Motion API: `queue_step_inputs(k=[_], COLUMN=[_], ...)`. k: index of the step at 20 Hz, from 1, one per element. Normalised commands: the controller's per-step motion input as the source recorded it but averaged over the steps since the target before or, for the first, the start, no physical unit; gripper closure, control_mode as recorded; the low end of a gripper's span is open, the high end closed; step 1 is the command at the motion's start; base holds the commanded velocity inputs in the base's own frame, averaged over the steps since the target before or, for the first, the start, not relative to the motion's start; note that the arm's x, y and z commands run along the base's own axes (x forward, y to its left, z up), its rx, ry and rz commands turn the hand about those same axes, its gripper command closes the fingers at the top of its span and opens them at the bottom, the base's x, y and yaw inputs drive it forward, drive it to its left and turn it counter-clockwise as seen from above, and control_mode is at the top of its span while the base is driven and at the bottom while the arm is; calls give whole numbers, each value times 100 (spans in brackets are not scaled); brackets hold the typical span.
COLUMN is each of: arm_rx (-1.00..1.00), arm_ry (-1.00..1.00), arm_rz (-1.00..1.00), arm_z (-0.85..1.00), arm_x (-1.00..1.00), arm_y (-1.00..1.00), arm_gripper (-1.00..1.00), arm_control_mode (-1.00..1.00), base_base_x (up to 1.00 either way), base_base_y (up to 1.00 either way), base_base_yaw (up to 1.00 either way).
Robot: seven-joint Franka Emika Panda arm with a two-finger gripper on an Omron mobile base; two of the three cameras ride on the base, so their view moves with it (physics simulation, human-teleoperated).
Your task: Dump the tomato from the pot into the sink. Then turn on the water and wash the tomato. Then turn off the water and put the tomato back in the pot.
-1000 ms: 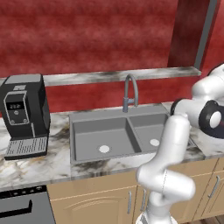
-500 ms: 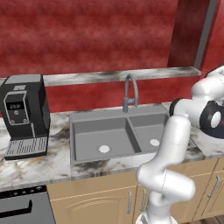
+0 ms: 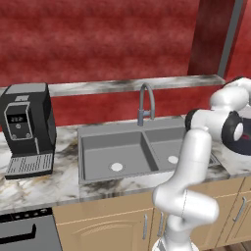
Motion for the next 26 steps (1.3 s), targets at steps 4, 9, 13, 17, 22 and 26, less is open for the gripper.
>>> queue_step_inputs(k=[4, 9, 13, 17, 22, 26], arm_rx=[0, 0, 0, 0, 3, 4], arm_ry=[8, 13, 11, 3, 0, 3], arm_rz=[3, 0, 0, 0, 0, 0], arm_z=[-29, -25, -17, -2, -13, -27], arm_x=[42, 27, 14, 14, 21, 15], arm_y=[-15, -42, -54, -23, 0, 0], arm_gripper=[-100, -100, -100, -100, -100, -100], arm_control_mode=[-100, -100, -100, -100, -100, -100], base_base_x=[0, 0, 0, 0, 0, 0], base_base_y=[0, 0, 0, 0, 0, 0], base_base_yaw=[0, 0, 0, 0, 0, 0])
